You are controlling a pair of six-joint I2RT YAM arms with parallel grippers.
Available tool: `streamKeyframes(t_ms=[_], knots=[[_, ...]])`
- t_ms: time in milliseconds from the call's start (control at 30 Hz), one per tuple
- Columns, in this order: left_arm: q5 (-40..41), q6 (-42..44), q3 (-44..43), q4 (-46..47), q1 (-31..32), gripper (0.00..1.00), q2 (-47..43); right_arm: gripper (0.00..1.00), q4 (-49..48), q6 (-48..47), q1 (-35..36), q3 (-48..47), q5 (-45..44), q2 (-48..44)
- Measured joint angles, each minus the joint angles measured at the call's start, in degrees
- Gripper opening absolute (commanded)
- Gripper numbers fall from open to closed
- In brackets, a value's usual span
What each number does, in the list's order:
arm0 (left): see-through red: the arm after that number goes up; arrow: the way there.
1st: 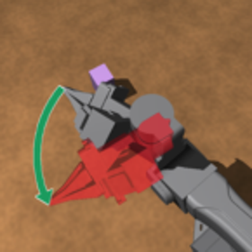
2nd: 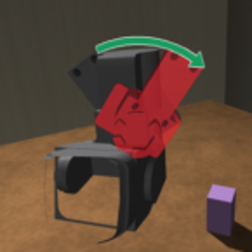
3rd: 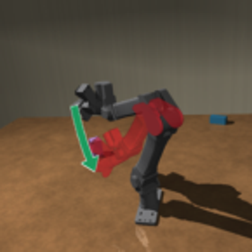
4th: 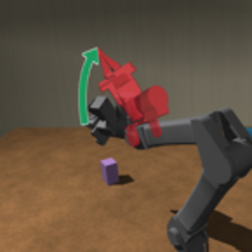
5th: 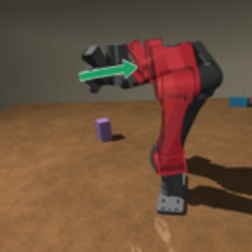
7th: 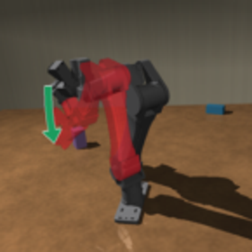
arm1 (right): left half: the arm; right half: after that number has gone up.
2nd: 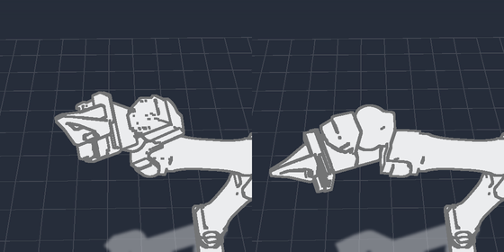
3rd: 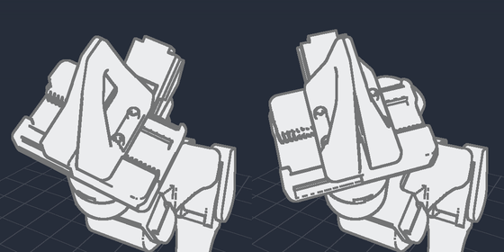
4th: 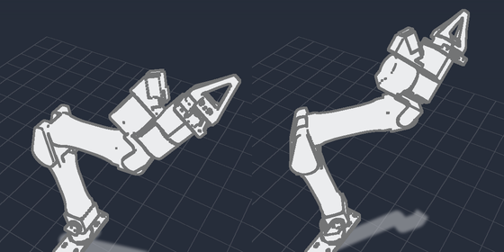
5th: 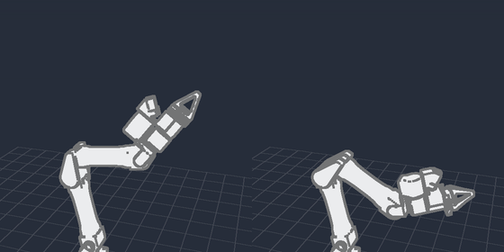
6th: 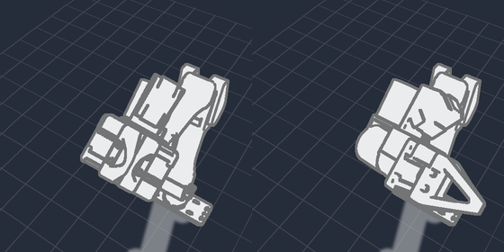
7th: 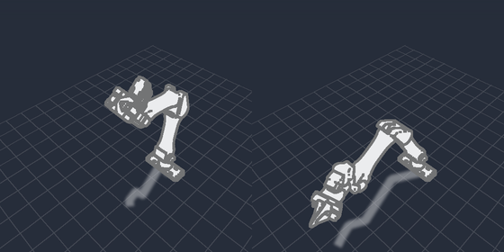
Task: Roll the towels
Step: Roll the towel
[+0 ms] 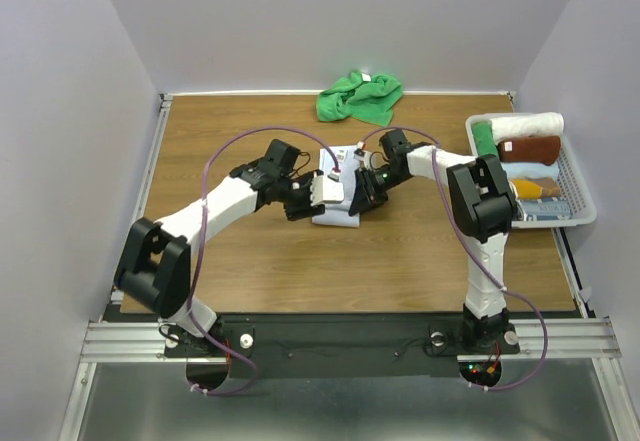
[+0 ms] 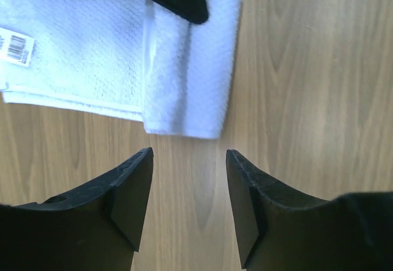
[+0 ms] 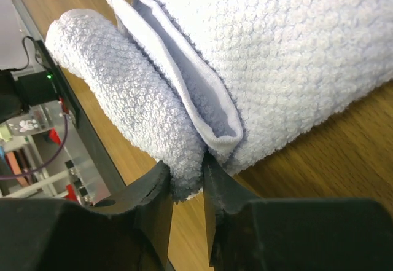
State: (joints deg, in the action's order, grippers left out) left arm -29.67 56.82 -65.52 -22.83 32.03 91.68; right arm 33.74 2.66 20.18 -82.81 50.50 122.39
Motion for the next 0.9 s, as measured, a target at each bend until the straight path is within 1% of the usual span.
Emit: streamKeyframes(t_ms=[67, 133, 200, 300, 333, 400, 433, 467, 600, 833, 900], knots=[[0.5, 1.1, 4.1, 2.3, 0.5, 0.61, -5.1, 0.36, 0.2, 0.7, -0.1, -0.2, 0.4, 0.2], [1.3, 1.9, 6.3, 5.2, 1.5, 0.61, -6.8, 0.41, 0.5, 1.5, -0.3, -1.1, 1.1, 0.8], [2.7, 2.7, 8.5, 7.9, 2.9, 0.61, -7.0, 0.41, 0.6, 2.4, -0.3, -1.9, 1.6, 1.3], [5.4, 4.0, 12.0, 11.3, 5.6, 0.6, -6.1, 0.34, 0.7, 3.2, -0.4, -2.8, 2.0, 1.9], [6.5, 4.8, 12.9, 12.4, 6.4, 0.59, -5.6, 0.28, 0.7, 3.4, -0.4, -3.0, 2.0, 2.1], [7.5, 5.7, 13.4, 13.6, 7.6, 0.58, -4.9, 0.25, 0.8, 4.1, -0.5, -3.4, 2.0, 2.6], [8.2, 6.4, 13.5, 14.5, 8.3, 0.58, -4.3, 0.2, 0.7, 4.4, -0.7, -3.6, 2.0, 2.9], [8.8, 6.8, 13.5, 15.4, 8.9, 0.58, -3.6, 0.19, 0.7, 4.7, -0.9, -3.7, 2.1, 3.3], [10.4, 8.2, 13.5, 19.1, 9.6, 0.58, -0.6, 0.19, 0.8, 5.7, -1.4, -4.0, 3.1, 4.4], [13.2, 9.8, 13.5, 22.3, 9.6, 0.6, 4.0, 0.22, 1.0, 6.2, -1.6, -4.6, 4.8, 5.6], [13.8, 10.3, 13.5, 23.7, 9.6, 0.57, 5.0, 0.22, 1.0, 6.2, -1.7, -4.6, 5.1, 5.6]])
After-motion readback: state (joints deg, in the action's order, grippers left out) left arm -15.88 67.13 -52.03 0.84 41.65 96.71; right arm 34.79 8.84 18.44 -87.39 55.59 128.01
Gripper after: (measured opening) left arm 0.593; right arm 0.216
